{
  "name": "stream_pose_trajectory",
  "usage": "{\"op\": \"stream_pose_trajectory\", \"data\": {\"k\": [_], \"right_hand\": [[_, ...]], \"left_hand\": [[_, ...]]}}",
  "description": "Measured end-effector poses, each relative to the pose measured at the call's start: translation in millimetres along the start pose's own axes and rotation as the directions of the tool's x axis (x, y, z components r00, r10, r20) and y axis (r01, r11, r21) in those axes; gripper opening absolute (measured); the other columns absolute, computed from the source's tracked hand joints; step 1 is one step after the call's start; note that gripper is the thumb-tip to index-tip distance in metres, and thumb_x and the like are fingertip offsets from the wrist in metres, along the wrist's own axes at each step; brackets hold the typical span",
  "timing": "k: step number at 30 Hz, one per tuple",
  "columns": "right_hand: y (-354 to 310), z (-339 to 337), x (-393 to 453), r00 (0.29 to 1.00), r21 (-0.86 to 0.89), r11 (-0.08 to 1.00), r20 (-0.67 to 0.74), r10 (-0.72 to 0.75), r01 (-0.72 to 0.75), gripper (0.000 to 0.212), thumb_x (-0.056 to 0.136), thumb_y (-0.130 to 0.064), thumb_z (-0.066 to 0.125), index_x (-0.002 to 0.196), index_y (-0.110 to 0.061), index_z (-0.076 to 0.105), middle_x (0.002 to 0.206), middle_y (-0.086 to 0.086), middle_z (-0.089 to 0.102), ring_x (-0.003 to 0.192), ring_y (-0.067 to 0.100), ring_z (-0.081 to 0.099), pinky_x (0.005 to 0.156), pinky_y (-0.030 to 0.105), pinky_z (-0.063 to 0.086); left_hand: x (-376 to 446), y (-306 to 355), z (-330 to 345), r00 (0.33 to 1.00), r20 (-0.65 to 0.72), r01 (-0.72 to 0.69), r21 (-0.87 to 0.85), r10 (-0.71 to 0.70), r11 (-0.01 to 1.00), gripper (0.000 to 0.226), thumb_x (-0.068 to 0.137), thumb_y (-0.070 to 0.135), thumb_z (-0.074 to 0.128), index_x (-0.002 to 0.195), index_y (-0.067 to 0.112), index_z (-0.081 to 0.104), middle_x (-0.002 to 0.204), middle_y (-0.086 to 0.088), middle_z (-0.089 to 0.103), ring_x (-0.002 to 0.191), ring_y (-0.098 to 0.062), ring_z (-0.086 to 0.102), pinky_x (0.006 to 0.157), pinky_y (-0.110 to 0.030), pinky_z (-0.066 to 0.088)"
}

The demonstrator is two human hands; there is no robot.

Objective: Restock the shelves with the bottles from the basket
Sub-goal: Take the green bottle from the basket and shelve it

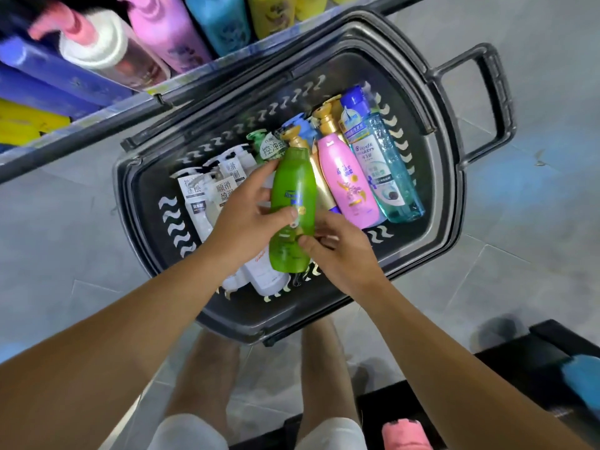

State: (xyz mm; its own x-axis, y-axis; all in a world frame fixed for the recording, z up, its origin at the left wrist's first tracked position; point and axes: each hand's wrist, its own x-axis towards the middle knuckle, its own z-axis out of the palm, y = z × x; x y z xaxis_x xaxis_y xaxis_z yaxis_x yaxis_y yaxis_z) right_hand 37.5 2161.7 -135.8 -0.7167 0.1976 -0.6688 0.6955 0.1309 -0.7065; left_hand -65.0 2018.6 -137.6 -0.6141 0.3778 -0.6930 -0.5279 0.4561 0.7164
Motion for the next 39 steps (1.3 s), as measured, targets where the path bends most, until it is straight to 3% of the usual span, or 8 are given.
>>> {"op": "stream_pose_trajectory", "data": {"k": [4,8,11,20,26,30,34,39], "right_hand": [[3,-19,23,0.931,-0.430,0.901,-0.302,-0.205,0.059,0.042,0.087,-0.020,0.068,0.128,-0.014,0.060,0.129,0.004,0.056,0.117,0.022,0.052,0.097,0.025,0.040],[10,-13,49,0.962,-0.641,0.763,-0.251,-0.103,-0.086,0.058,0.098,-0.032,0.056,0.149,-0.017,0.033,0.159,0.005,0.025,0.135,0.033,0.032,0.110,0.039,0.033],[17,-3,61,0.965,-0.703,0.696,-0.256,-0.055,-0.147,0.070,0.094,-0.031,0.060,0.153,-0.018,0.024,0.155,0.007,0.027,0.128,0.035,0.033,0.107,0.038,0.027],[19,-5,68,0.951,-0.458,0.867,-0.305,0.054,-0.196,0.086,0.073,-0.034,0.080,0.144,-0.026,0.033,0.129,0.008,0.042,0.108,0.034,0.056,0.090,0.044,0.050],[19,-1,59,0.958,-0.416,0.883,-0.264,0.111,-0.216,0.084,0.068,-0.049,0.084,0.132,-0.012,0.043,0.113,0.009,0.054,0.102,0.026,0.050,0.082,0.032,0.040],[6,2,33,0.973,-0.366,0.927,-0.232,-0.001,-0.086,0.072,0.065,-0.031,0.085,0.127,-0.014,0.052,0.104,0.005,0.052,0.092,0.018,0.046,0.073,0.025,0.036],[-28,-4,-6,0.974,-0.277,0.961,-0.221,-0.043,-0.020,0.067,0.064,-0.024,0.084,0.122,-0.022,0.052,0.100,0.001,0.059,0.089,0.023,0.059,0.076,0.038,0.051],[-97,-25,-56,0.959,-0.272,0.957,-0.230,-0.164,0.099,0.058,0.063,-0.029,0.080,0.112,-0.029,0.047,0.093,-0.004,0.063,0.080,0.019,0.064,0.067,0.032,0.051]], "left_hand": [[6,-8,-5,0.999,-0.032,0.032,-0.035,-0.033,0.999,0.072,0.084,0.011,0.074,0.145,0.036,0.043,0.110,0.000,0.071,0.098,-0.011,0.069,0.074,-0.028,0.057],[10,-12,-10,0.998,-0.050,0.044,-0.062,-0.047,0.997,0.072,0.077,0.021,0.072,0.141,0.040,0.046,0.109,0.001,0.072,0.099,-0.014,0.069,0.078,-0.032,0.056],[12,-15,-15,0.998,-0.047,0.033,-0.070,-0.037,0.997,0.071,0.083,0.013,0.072,0.143,0.037,0.045,0.106,0.004,0.074,0.094,-0.011,0.071,0.074,-0.025,0.056],[13,-12,-28,0.999,-0.033,-0.002,-0.040,0.001,0.999,0.069,0.084,0.008,0.073,0.137,0.044,0.049,0.105,0.011,0.072,0.095,-0.008,0.070,0.073,-0.017,0.054],[3,-9,-34,0.997,-0.061,-0.040,-0.033,0.038,0.999,0.073,0.082,0.002,0.074,0.135,0.046,0.049,0.110,0.004,0.069,0.090,-0.010,0.069,0.071,-0.020,0.054],[-13,-6,-45,0.995,-0.081,-0.060,-0.027,0.057,0.998,0.073,0.082,0.000,0.074,0.138,0.039,0.050,0.108,0.001,0.069,0.085,-0.010,0.069,0.065,-0.018,0.053],[-48,22,-56,0.991,-0.112,-0.083,-0.027,0.079,0.996,0.074,0.080,0.002,0.076,0.138,0.042,0.050,0.112,-0.002,0.069,0.086,-0.015,0.072,0.075,-0.029,0.058],[-113,102,-76,0.964,-0.153,-0.219,0.011,0.218,0.976,0.072,0.071,0.012,0.073,0.130,0.046,0.048,0.117,-0.003,0.067,0.105,-0.025,0.066,0.091,-0.040,0.054]]}}
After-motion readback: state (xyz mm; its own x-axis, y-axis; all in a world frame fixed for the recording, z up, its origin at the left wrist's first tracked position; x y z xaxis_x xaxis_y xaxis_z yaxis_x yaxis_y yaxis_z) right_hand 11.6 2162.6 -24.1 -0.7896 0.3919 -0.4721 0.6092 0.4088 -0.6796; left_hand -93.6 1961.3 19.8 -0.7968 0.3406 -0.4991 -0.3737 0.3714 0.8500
